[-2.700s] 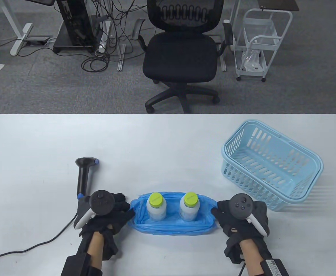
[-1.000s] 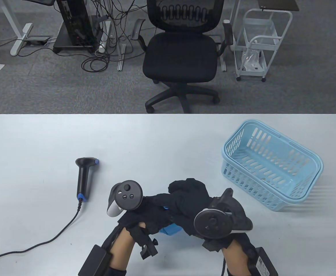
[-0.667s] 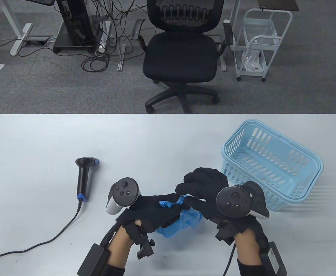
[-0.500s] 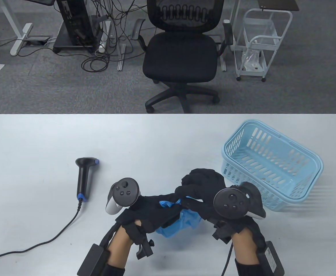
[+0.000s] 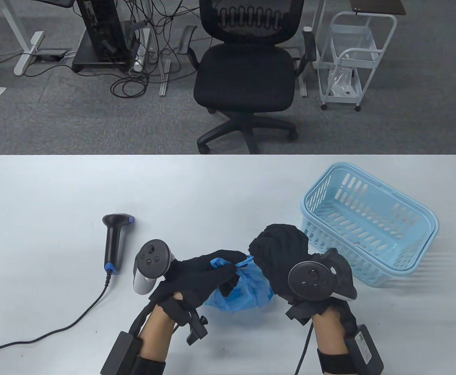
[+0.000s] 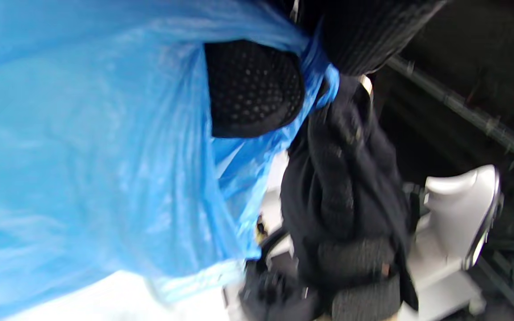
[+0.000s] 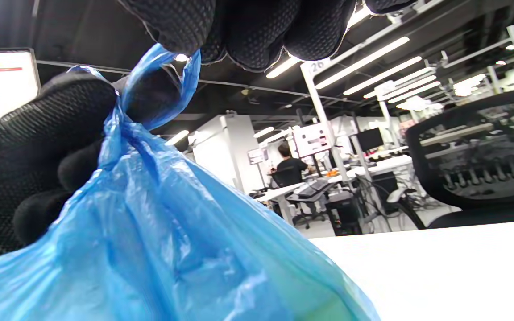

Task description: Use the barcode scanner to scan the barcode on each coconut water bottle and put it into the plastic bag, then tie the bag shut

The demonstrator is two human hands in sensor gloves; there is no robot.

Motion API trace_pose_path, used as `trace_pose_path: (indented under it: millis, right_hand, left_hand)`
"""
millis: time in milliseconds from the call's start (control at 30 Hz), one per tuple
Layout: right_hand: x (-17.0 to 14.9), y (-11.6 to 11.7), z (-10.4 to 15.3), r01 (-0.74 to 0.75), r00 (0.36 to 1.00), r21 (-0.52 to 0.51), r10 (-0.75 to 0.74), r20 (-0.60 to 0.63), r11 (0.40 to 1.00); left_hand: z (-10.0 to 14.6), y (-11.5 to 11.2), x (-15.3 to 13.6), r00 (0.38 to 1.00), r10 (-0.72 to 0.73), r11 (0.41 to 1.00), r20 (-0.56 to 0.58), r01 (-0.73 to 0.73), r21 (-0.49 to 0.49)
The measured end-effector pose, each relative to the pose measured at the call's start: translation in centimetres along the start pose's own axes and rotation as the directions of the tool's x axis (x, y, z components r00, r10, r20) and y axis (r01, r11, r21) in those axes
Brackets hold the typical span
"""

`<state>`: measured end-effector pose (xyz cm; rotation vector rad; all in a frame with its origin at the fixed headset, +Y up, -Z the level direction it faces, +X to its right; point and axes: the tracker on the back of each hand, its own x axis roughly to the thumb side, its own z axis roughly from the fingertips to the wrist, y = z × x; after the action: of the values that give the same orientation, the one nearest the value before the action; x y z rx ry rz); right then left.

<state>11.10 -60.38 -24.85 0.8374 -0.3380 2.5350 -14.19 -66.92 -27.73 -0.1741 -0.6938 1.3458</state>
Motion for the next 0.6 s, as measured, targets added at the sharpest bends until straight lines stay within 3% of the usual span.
trace_pose_path:
  millis: [100,200,233,300,433,500,600]
  right_hand:
    - [0.9,-0.1,-0.4,-0.014,1.000,0.037,0.014,0.001,0.999]
    - [2.3,-1.0,-0.6,0.044,0.999,0.080,-0.042,-0.022,0.996]
    - [2.9,-1.1,-0.7,0.081,0.996,0.145,-0.076,-0.041,0.986]
    - [3.6,-1.0,-0.9,0.098,0.993,0.176,-0.083,-0.088,0.980]
    - [3.9,0.2,-1.3,0.045,0.991,0.313,-0.003,-0.136,0.949]
    - [3.4,0.8,-1.5,0.063,0.988,0.361,-0.008,-0.153,0.931]
    - [2.2,0.8,-1.4,0.097,0.974,0.326,-0.023,-0.224,0.940]
  left_hand:
    - [0.1,-0.1,-0.8,0.993,0.119,0.993,-0.020,-0.118,0.013]
    - [0.4,-0.2,-1.2,0.979,0.189,0.975,-0.071,-0.179,0.133]
    - [0.5,-0.3,-1.3,0.970,0.227,0.963,-0.089,-0.209,0.172]
    - [0.6,-0.4,-1.2,0.961,0.259,0.952,-0.094,-0.238,0.190]
    - [0.6,-0.3,-1.2,0.959,0.265,0.952,-0.099,-0.244,0.184]
    - [0.6,-0.4,-1.0,0.975,0.194,0.967,-0.110,-0.172,0.187]
    - [0.5,-0.2,0.0,0.997,0.047,0.980,-0.062,-0.033,0.198]
